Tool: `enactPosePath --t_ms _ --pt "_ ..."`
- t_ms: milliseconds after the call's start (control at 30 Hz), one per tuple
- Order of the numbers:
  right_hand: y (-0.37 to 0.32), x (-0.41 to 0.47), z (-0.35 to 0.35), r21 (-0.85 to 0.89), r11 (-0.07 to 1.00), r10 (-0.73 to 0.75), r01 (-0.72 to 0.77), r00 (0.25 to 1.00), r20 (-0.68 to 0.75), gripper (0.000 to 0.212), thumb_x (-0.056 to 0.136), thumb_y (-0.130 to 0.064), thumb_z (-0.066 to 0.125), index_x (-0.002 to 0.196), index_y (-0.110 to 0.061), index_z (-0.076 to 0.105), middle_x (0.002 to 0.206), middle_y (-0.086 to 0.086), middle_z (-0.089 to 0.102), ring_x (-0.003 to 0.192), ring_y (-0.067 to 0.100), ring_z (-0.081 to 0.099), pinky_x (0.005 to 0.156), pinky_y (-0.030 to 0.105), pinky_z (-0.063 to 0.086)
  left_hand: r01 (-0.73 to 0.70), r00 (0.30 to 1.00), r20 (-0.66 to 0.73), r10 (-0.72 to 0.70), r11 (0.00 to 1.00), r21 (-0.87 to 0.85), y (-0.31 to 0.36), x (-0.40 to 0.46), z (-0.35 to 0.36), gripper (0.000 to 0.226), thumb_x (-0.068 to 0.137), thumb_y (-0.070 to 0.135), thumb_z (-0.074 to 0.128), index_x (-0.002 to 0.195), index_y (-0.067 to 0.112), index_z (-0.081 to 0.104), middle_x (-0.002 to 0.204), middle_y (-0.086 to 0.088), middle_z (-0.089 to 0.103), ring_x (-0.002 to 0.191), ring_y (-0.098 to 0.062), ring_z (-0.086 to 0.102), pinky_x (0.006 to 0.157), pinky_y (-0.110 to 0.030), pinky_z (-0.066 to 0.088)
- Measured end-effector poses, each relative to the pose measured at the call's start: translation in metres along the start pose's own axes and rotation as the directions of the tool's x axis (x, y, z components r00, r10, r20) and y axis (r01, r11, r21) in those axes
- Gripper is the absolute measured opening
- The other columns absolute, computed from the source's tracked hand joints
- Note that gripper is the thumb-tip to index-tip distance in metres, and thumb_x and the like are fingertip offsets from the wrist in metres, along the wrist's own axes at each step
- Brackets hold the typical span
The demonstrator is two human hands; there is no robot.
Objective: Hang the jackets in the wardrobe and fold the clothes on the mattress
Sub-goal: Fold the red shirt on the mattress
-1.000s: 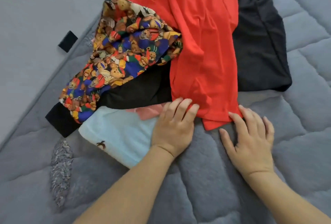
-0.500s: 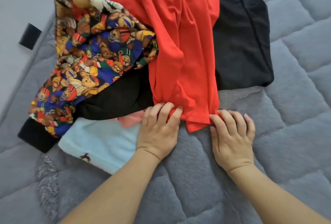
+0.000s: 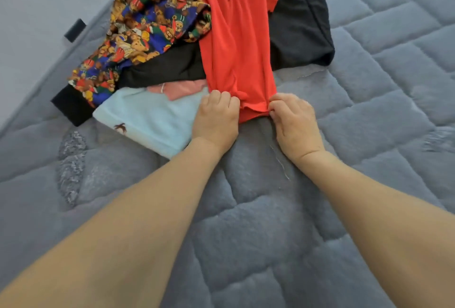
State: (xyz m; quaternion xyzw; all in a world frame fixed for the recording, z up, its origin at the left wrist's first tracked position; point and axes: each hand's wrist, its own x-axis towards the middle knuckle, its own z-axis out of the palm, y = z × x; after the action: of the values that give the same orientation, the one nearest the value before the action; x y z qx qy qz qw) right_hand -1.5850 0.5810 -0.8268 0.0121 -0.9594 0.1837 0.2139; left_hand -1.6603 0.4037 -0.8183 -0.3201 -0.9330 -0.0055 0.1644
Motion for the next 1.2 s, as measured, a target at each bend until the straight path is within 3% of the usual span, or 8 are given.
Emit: enactPosePath --t_ms 333,600,667,800,867,1000,1100,1200 --pt "-0.020 -0.219 -0.149 -0.179 0.981 0.169 -0.073 0.778 0.606 0.020 0.097 -0.028 0.038 0.099 -0.026 0.058 0.098 -0.006 0.065 0.086 0.027 0.053 0.077 0.038 0.032 0.244 0.864 0.498 -0.081 0.931 -0.272 0.142 -0.171 -0.116 0.042 0.081 0.029 0.028 0.080 0.011 0.067 0.079 -0.014 0.066 0.079 -0.037 0.059 0.067 -0.040 0.042" --pt "-0.061 -0.390 -0.276 -0.426 0.855 0.318 -0.296 -0.348 0.882 0.030 0.087 -0.036 0.063 0.067 -0.020 0.047 0.072 -0.007 0.056 0.075 0.015 0.057 0.083 0.028 0.053 0.126 0.012 0.937 0.349 0.929 -0.347 0.269 -0.287 -0.224 0.037 0.092 0.021 0.044 0.114 0.002 0.066 0.122 -0.020 0.064 0.116 -0.038 0.059 0.092 -0.039 0.048" --pt "-0.059 -0.378 -0.280 -0.437 0.799 0.338 -0.413 -0.293 0.895 0.024 0.091 -0.031 0.058 0.072 -0.016 0.053 0.073 -0.002 0.058 0.080 0.021 0.066 0.073 0.027 0.051 0.212 0.161 0.946 0.281 0.926 -0.311 0.257 -0.278 -0.223 0.035 0.090 0.021 0.043 0.110 0.004 0.066 0.119 -0.018 0.065 0.114 -0.036 0.059 0.092 -0.039 0.048" --pt "-0.017 -0.310 -0.251 -0.317 0.727 0.576 -0.609 0.290 0.764 0.031 0.096 -0.031 0.048 0.116 -0.008 0.056 0.122 0.020 0.063 0.116 0.033 0.058 0.092 0.036 0.046 0.696 0.570 0.753 -0.328 0.680 -0.230 0.200 -0.222 -0.198 0.020 0.087 0.026 0.055 0.101 0.012 0.059 0.110 -0.016 0.059 0.108 -0.037 0.056 0.092 -0.040 0.044" --pt "-0.008 -0.275 -0.233 -0.166 0.687 0.641 -0.707 0.482 0.598 0.035 0.096 -0.029 0.051 0.124 -0.008 0.052 0.123 0.021 0.061 0.115 0.036 0.058 0.096 0.041 0.046 0.886 0.460 0.672 -0.581 0.352 -0.303 0.172 -0.192 -0.181 0.044 0.080 0.029 0.065 0.117 0.008 0.055 0.120 -0.018 0.057 0.114 -0.037 0.054 0.101 -0.041 0.043" --pt "0.003 -0.215 -0.192 0.128 0.364 0.733 -0.922 0.369 0.572 0.025 0.095 -0.025 0.054 0.108 -0.005 0.064 0.100 0.016 0.066 0.085 0.025 0.061 0.074 0.033 0.047 0.817 0.073 0.790 -0.608 -0.418 -0.398 0.130 -0.153 -0.139 0.092 0.052 0.052 0.078 0.129 0.009 0.052 0.130 -0.006 0.061 0.111 -0.025 0.061 0.099 -0.040 0.050" --pt "0.018 -0.180 -0.171 0.252 0.168 0.756 -0.953 0.289 0.587 0.026 0.085 -0.036 0.062 0.104 -0.018 0.060 0.078 0.001 0.057 0.056 0.009 0.048 0.048 0.022 0.034 0.934 -0.045 0.727 -0.685 -0.287 -0.213 0.123 -0.144 -0.127 0.101 0.056 0.057 0.082 0.138 0.020 0.037 0.144 -0.011 0.034 0.125 -0.031 0.044 0.107 -0.046 0.040" --pt "0.012 -0.150 -0.160 0.323 0.076 0.682 -0.943 0.285 0.673 0.033 0.084 -0.022 0.071 0.115 -0.016 0.060 0.089 0.007 0.069 0.061 0.013 0.062 0.057 0.024 0.053 0.990 0.142 0.714 -0.686 0.116 -0.086 0.122 -0.144 -0.127 0.057 0.078 0.046 0.071 0.126 0.019 0.056 0.138 -0.014 0.036 0.127 -0.036 0.038 0.107 -0.040 0.034"
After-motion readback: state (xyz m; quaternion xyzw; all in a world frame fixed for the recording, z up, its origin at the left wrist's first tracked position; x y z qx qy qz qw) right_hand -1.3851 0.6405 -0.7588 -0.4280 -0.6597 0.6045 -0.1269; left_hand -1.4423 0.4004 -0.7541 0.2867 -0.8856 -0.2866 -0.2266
